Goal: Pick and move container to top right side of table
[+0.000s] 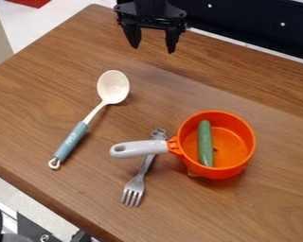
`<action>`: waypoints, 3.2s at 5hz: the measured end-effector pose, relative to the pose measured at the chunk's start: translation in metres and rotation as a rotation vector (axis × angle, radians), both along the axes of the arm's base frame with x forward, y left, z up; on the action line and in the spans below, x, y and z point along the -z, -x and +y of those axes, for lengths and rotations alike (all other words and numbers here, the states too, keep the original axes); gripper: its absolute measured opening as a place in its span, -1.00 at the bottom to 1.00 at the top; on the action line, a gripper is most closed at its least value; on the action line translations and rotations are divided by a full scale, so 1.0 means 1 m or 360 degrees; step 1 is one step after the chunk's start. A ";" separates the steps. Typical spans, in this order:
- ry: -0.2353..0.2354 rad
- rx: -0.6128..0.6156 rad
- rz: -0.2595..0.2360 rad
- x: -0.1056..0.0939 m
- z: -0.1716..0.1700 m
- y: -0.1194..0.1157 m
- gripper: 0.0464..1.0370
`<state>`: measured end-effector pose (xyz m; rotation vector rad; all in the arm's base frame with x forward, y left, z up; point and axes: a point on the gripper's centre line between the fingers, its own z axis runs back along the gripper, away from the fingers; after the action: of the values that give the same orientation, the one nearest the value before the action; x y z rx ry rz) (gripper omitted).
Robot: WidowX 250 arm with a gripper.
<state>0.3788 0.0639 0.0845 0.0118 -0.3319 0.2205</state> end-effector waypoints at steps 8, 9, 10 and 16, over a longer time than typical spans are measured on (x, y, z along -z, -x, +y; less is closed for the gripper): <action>0.0091 0.1345 0.0277 -0.003 -0.123 0.078 0.92; 0.0035 0.1378 0.0271 0.007 -0.126 0.081 0.92; 0.0003 0.1366 0.0249 0.009 -0.126 0.079 0.92; -0.0074 0.1354 0.0299 0.038 -0.129 0.078 -0.29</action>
<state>0.3004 -0.0653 0.0466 -0.0621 -0.1328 -0.6285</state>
